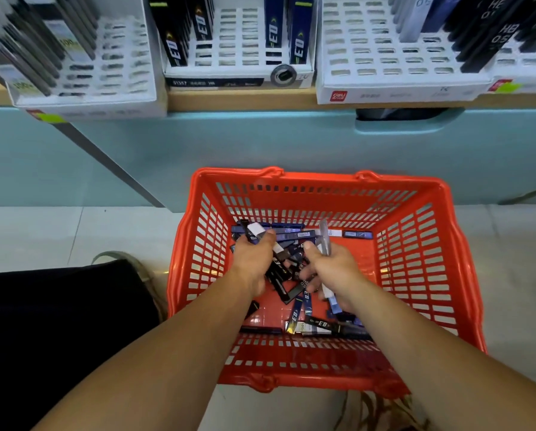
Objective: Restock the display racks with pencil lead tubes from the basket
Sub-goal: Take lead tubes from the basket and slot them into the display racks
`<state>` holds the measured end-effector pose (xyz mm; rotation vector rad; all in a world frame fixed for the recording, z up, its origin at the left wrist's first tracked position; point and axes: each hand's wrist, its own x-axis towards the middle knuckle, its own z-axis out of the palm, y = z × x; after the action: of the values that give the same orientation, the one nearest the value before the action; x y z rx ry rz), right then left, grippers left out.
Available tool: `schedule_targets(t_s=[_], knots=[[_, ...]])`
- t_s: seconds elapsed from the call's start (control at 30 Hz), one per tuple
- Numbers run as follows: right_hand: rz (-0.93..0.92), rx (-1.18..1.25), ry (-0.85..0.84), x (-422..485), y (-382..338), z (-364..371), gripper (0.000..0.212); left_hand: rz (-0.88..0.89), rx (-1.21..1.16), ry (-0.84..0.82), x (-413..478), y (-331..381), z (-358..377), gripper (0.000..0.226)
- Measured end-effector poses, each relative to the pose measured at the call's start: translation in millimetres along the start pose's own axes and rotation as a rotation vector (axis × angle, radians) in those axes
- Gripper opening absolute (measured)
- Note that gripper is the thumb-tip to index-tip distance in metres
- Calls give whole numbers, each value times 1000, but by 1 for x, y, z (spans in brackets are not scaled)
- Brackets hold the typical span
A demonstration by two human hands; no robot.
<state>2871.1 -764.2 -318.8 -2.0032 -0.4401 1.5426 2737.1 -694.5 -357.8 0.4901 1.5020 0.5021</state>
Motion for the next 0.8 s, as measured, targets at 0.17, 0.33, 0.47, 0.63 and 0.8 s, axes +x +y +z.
schedule_targets(t_s=[0.17,0.33,0.47,0.63,0.8], knots=[[-22,-89,-31,-9,-19,-18,42,29,111,-202,-27,19,-8,32],[-27,-224,-57,-50,-76,-27,68,189,270,-399,-71,54,-12,24],[-50,-304,-110,-92,-117,-30,96,282,310,-454,-114,86,-19,22],[-176,-252,-53,-138,-166,-25,64,391,348,-487,-163,130,-31,30],[-303,-71,-73,-187,-214,-34,80,489,364,-497,-210,182,-48,34]])
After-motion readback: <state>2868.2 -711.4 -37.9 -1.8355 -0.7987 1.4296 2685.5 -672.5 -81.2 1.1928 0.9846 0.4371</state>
